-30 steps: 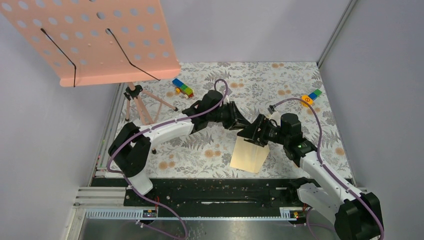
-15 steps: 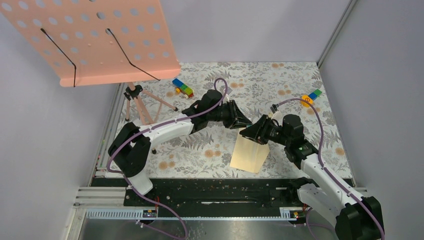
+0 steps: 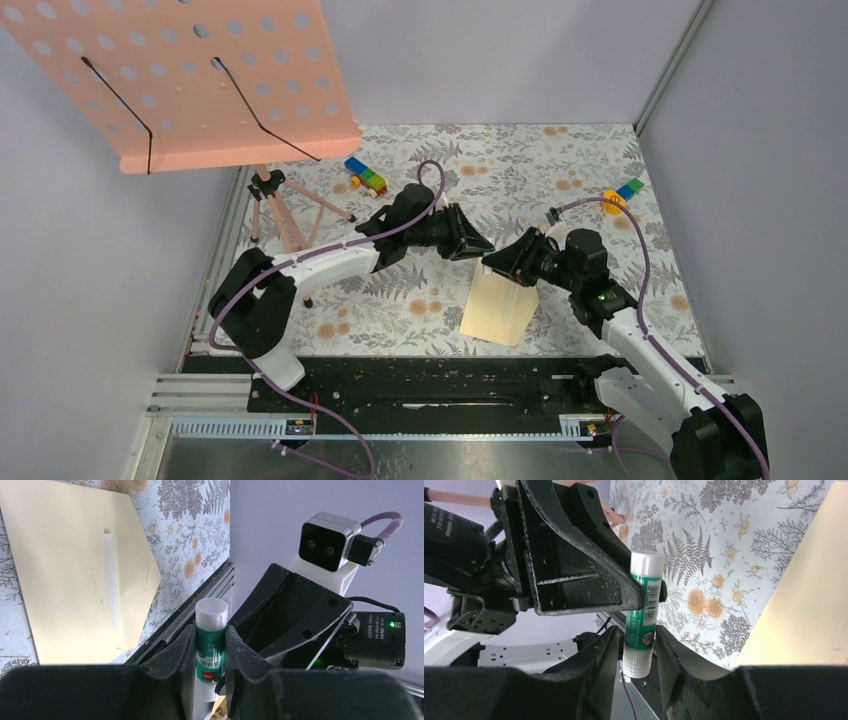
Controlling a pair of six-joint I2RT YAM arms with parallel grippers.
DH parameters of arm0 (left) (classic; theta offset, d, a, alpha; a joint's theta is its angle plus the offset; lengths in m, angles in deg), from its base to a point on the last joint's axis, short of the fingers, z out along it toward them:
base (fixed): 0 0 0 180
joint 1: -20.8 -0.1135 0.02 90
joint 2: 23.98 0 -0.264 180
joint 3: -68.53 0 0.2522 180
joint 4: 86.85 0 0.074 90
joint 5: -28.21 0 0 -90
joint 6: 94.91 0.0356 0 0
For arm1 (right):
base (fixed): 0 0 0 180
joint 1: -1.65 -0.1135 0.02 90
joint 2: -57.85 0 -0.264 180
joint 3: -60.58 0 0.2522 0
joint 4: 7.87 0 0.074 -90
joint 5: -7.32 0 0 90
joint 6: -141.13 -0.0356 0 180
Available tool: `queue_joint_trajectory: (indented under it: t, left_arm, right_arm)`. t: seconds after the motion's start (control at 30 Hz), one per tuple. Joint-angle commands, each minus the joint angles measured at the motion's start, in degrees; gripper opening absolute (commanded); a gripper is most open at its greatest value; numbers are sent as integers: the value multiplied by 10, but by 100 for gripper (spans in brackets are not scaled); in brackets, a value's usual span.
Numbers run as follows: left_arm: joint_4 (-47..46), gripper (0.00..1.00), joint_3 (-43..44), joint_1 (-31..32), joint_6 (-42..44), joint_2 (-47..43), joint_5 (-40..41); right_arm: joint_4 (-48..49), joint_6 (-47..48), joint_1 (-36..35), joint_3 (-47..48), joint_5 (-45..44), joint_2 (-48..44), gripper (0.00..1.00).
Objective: Place the letter into the envelope and seal it
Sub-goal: Pick up the solid glue from the center of the board.
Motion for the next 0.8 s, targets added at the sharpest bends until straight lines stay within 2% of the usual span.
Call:
queue_joint_trajectory:
  t: [0.0,0.33,0.47,0.53,0.57,0.63,0.77]
  left_arm:
    - [-38,0,-7,-7,9,-44,4]
    - [-40,0,-5,-19,20,-53,7]
    - [-28,0,-2,-22,31,-56,16]
    - [-28,0,-1,-23,36,-56,14]
    - [-28,0,-1,-23,36,-55,13]
    - [-31,0,-2,-23,35,-55,13]
    - [-33,0,-4,-23,36,-56,10]
  right_arm:
    - [62,-24,-2,7,5,20,41]
    - [59,-7,-3,35,64,72,42]
    - [70,-7,-2,33,74,65,57]
    - [68,-5,-2,33,75,66,58]
    - [69,-5,-2,33,76,67,55]
    - [75,-6,-3,29,80,71,43]
    - [92,-14,-2,27,81,76,10]
